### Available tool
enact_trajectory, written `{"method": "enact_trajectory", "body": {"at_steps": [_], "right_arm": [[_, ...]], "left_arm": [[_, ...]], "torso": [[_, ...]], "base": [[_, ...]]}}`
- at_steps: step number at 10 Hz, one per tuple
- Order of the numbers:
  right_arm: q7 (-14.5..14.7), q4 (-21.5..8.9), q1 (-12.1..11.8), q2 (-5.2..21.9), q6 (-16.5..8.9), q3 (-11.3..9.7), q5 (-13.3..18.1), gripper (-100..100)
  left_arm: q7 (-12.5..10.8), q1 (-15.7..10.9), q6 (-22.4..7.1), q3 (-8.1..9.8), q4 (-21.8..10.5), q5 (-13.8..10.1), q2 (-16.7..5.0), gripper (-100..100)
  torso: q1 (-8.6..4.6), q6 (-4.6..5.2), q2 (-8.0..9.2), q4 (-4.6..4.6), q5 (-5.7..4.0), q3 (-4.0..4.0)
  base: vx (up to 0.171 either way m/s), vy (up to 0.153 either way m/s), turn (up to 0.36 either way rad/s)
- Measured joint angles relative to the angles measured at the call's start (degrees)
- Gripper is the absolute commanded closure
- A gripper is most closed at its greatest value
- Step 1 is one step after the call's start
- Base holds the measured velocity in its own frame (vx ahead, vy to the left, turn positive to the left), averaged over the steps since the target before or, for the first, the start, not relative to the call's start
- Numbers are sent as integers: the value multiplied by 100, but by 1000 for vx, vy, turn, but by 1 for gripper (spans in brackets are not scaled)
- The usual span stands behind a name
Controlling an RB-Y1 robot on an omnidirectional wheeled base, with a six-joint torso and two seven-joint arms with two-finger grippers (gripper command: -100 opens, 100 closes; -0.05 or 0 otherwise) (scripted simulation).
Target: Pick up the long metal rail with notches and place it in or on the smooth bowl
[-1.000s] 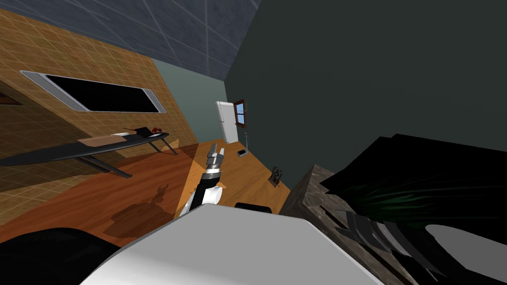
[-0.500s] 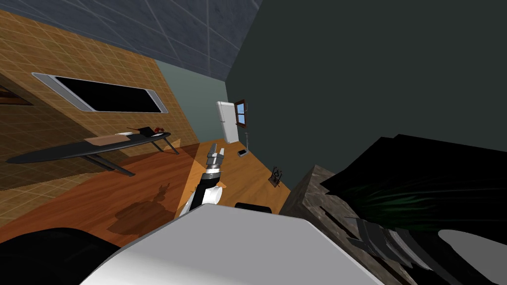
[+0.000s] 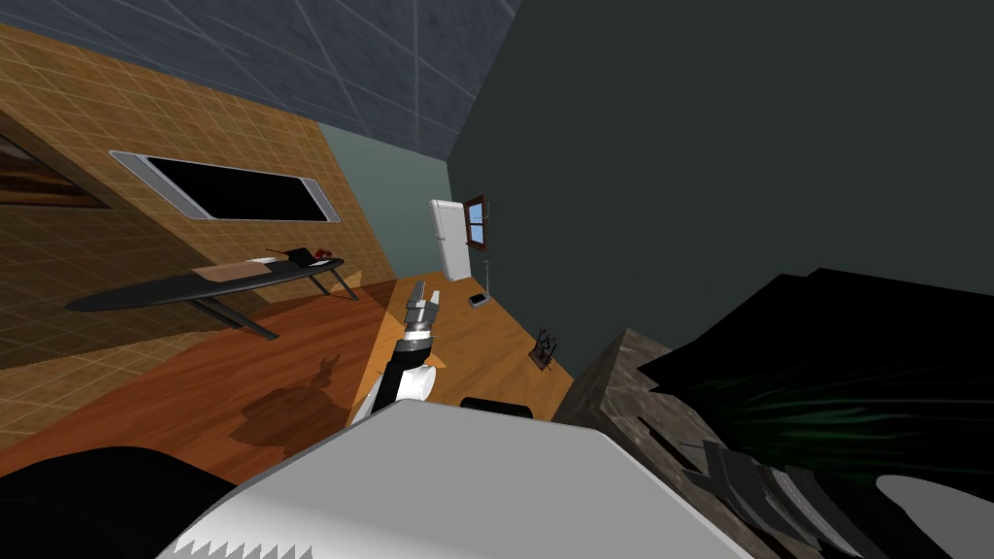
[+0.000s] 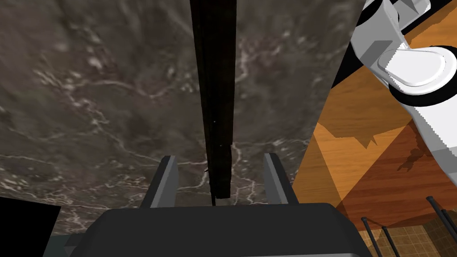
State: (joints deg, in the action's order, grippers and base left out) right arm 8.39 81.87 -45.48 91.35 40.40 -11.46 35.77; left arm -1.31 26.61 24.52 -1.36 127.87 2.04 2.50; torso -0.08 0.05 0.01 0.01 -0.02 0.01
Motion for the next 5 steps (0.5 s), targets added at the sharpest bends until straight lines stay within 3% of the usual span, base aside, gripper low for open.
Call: {"method": "enact_trajectory", "body": {"at_steps": [3, 4, 5], "right_arm": [[-1, -1, 0, 1, 1, 1, -1, 100], [-1, -1, 0, 1, 0, 1, -1, 0], [-1, -1, 1, 1, 0, 1, -1, 100]], "left_arm": [[0, 0, 0, 0, 0, 0, 0, 0], [0, 0, 0, 0, 0, 0, 0, 0], [0, 0, 0, 0, 0, 0, 0, 0]], "torso": [[-2, 0, 3, 1, -4, 2], [-3, 0, 4, 1, -4, 2], [-2, 0, 4, 1, -4, 2]], "base": [[0, 0, 0], [0, 0, 0], [-29, -5, -147]]}}
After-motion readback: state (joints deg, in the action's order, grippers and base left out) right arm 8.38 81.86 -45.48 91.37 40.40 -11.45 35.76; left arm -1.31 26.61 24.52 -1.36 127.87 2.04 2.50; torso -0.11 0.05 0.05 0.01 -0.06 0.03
